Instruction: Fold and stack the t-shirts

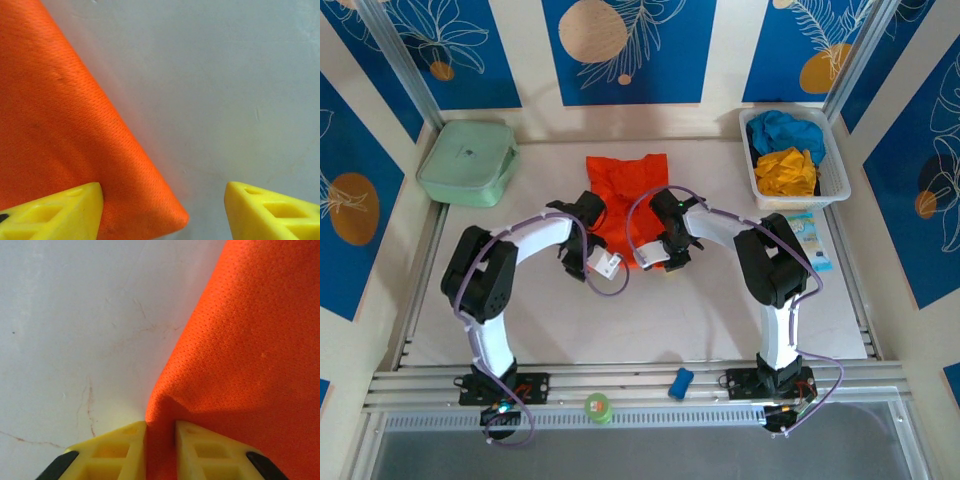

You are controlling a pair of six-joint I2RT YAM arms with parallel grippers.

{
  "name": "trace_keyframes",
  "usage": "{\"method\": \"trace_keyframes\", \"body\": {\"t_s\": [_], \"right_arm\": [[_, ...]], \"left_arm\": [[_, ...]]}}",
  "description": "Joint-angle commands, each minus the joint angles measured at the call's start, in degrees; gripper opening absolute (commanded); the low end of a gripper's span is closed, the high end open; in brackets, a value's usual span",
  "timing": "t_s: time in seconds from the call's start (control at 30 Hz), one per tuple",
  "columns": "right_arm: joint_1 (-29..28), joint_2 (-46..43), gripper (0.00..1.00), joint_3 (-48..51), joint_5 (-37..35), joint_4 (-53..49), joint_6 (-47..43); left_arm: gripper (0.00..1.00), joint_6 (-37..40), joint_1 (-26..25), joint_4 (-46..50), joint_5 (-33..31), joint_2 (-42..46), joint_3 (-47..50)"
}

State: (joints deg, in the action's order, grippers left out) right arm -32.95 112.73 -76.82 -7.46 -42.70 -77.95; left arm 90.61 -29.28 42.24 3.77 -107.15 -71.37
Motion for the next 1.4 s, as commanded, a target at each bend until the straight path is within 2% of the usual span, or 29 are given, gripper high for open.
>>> {"method": "trace_keyframes", "body": {"t_s": [0.0,0.17,0.57,0.83,0.9,1.37], "right_arm": [[0.08,0.45,0.20,0.02,1.58,-3.79,0.48],[0.08,0.70,0.19,-0.17,1.84,-4.01,0.62],[0.43,1.65,0.12,-0.96,2.80,-4.35,1.58],[0.51,0.96,0.00,-0.15,3.11,-4.10,2.45],[0.53,0.45,0.00,0.08,3.25,-4.06,2.84],[0.02,-9.07,0.00,7.83,4.39,-1.44,7.87]], "left_arm": [[0.65,1.69,0.47,0.91,0.27,-3.17,-1.61],[0.64,0.26,0.54,-2.26,0.28,-6.88,-2.49],[0.49,-2.25,0.54,-9.08,-1.33,-11.77,-3.40],[0.14,-2.45,0.54,-10.51,-0.98,-10.50,-1.85],[0.00,-2.51,0.49,-10.77,-0.95,-9.96,-1.20],[0.00,-1.83,0.19,-9.76,1.94,2.44,4.94]]}}
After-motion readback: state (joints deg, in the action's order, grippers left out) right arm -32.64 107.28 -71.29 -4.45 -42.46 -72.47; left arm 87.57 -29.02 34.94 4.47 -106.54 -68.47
